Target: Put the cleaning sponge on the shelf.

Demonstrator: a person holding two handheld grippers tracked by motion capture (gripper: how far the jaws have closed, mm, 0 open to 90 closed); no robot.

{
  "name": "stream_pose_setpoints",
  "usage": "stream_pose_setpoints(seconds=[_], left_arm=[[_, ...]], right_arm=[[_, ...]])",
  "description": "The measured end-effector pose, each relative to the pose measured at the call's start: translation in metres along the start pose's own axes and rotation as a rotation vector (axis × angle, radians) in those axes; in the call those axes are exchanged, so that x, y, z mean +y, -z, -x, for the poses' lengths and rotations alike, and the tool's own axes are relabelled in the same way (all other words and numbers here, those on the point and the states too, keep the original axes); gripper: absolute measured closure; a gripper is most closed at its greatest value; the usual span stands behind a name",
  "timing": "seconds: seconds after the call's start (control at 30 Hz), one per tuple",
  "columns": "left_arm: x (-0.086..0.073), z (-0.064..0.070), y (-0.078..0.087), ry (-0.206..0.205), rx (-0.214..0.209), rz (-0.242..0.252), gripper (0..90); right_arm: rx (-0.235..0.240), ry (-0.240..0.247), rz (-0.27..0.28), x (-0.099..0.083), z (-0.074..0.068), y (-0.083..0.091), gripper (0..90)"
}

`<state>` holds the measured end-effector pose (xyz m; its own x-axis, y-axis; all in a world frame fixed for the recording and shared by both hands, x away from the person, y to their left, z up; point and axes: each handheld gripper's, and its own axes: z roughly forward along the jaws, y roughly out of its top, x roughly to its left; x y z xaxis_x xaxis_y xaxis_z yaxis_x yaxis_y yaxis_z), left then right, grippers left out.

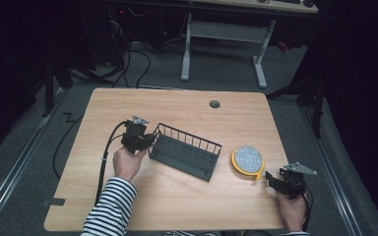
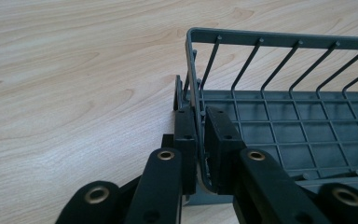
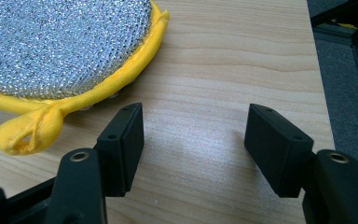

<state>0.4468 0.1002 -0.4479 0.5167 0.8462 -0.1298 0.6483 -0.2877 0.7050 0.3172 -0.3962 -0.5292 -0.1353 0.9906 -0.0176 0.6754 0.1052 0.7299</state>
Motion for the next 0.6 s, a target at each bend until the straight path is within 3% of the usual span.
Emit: stream_pose_setpoints(seconds=[0.13, 0.17, 0.37, 0.6], left_arm=[[0.000, -0.001, 0.002, -0.003, 0.000, 0.005, 80.2], [-0.001, -0.002, 0.003, -0.003, 0.001, 0.011, 70.0], [0.000, -0.003, 0.014, 0.005, 0.013, 0.058, 48.4], [-0.007, -0.008, 0.035, 0.010, 0.013, 0.127, 41.6]], right_arm=[[-0.002, 0.000, 0.001, 0.000, 0.000, 0.000, 37.9], [-0.002, 0.001, 0.001, 0.000, 0.000, 0.000, 37.9], [-0.003, 0.000, 0.000, 0.000, 0.000, 0.000, 38.0], [-0.003, -0.001, 0.000, 0.000, 0.000, 0.000, 38.0]])
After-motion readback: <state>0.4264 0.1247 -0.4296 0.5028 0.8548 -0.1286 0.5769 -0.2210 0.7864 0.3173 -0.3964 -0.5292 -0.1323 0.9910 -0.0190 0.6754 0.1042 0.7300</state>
